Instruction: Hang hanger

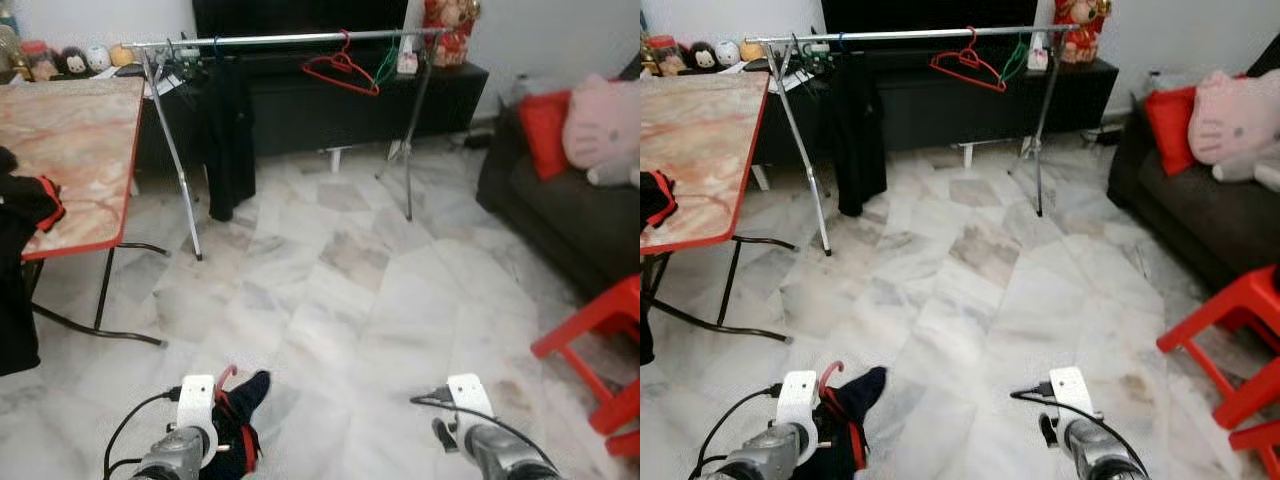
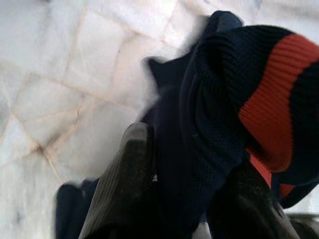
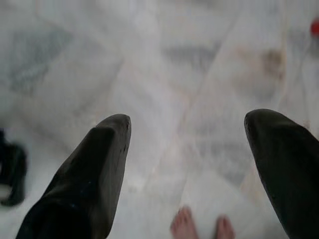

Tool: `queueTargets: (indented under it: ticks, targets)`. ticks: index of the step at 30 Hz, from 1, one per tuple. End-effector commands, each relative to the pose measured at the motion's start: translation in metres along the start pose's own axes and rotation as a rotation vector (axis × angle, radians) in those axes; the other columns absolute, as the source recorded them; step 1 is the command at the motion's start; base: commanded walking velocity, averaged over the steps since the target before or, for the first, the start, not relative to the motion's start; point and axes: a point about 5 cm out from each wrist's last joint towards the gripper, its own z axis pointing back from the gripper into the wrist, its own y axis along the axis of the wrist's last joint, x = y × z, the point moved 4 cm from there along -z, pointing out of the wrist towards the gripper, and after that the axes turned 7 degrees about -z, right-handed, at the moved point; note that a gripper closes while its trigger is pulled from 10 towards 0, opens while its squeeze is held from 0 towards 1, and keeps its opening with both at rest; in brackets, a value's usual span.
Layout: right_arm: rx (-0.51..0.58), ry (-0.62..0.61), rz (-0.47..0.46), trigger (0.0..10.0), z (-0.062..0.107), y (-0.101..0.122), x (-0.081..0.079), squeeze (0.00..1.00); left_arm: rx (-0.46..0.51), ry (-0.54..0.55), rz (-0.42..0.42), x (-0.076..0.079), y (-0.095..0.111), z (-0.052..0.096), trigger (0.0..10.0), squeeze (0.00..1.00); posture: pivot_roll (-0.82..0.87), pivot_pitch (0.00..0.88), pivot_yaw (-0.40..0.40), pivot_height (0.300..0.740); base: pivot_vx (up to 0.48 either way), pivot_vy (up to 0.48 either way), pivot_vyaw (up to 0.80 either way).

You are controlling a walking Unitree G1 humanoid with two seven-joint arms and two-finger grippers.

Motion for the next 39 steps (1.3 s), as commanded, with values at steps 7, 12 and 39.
queueTargets:
  ticks: [7,12,39]
  targets:
    - [0.006,0.010,-0.003,10.0,-0.0002,0.0021,-0.0030,0.00,0.004,0.013,-0.014,-0.0047,0.0039,0.0000,10.0,0.00,0.02,0.000,-0.053,0.740,0.348,0.000,0.00]
    - [0.012,0.026,0.002,10.0,-0.0002,0.0049,-0.0056,0.00,0.008,0.009,-0.019,-0.0046,0.0055,-0.0001,10.0,0.00,0.02,0.000,-0.053,0.740,0.346,0.000,0.00]
    - [0.014,0.029,0.008,10.0,-0.0003,0.0056,-0.0067,0.00,-0.001,0.003,-0.021,-0.0040,0.0035,0.0000,10.0,0.00,0.01,0.000,-0.049,0.740,0.349,0.000,0.00]
